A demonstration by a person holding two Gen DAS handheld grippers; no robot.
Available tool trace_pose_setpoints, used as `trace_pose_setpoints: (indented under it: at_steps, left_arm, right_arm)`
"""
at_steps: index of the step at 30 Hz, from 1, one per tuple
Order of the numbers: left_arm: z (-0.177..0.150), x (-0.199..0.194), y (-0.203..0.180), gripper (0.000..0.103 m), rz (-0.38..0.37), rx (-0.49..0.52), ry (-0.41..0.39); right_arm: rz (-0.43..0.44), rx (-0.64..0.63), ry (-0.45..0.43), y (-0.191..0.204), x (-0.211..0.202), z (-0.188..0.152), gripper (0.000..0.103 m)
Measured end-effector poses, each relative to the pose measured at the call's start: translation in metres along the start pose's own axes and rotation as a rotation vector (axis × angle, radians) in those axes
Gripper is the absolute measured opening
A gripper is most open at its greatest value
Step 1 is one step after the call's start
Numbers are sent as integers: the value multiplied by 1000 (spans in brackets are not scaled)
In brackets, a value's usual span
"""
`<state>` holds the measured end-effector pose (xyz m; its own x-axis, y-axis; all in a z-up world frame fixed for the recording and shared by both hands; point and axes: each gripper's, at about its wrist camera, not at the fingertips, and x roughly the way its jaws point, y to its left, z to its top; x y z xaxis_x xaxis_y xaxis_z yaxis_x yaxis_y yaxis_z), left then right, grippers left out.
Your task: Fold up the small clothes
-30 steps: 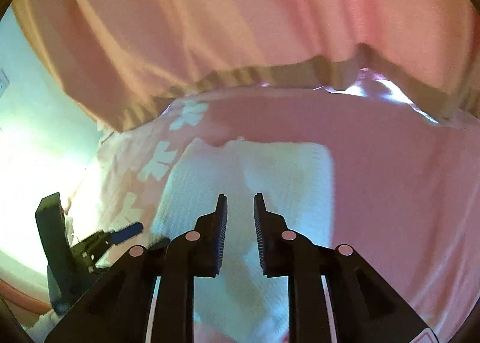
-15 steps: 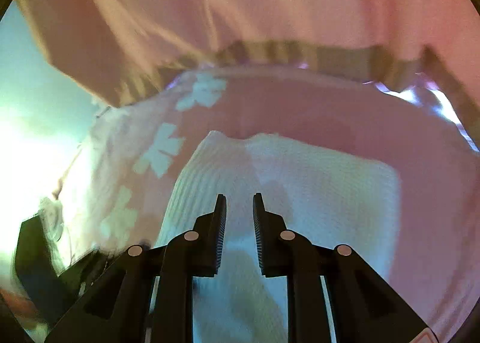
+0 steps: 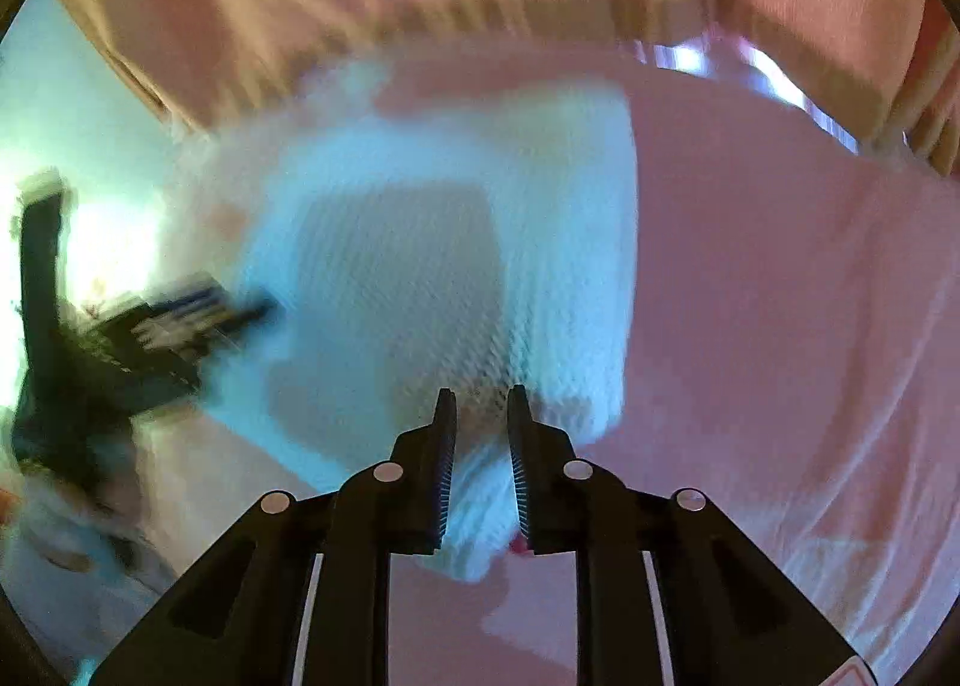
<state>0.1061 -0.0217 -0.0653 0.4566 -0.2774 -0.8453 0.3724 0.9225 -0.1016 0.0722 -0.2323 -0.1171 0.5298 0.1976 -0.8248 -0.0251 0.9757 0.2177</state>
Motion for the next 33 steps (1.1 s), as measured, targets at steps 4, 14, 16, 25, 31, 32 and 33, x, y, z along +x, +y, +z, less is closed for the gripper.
trace_pose_setpoints:
  at_steps: [4, 14, 16, 25, 31, 32, 33]
  left_arm:
    - [-2, -3, -3, 74, 12, 14, -4]
    - [-1, -31, -11, 74, 16, 28, -61]
    - [-2, -33, -12, 74, 26, 32, -63]
    - [5, -19, 27, 82, -144, -189, -1]
    - [6, 5, 24, 73, -167, -195, 60]
    - [5, 10, 21, 60, -185, -180, 81]
    - [4, 14, 18, 58, -190, -163, 101]
  right_arm:
    - [-53, -41, -32, 11, -6, -5, 13]
    - [-26, 32, -183, 8, -49, -21, 17]
    - [-41, 37, -181, 7, -47, -20, 19]
    - [36, 217, -165, -39, -30, 1, 63]
    - [40, 219, -59, -35, 13, 9, 60]
    - [27, 206, -69, -32, 13, 10, 51]
    - [24, 189, -77, -28, 10, 10, 44]
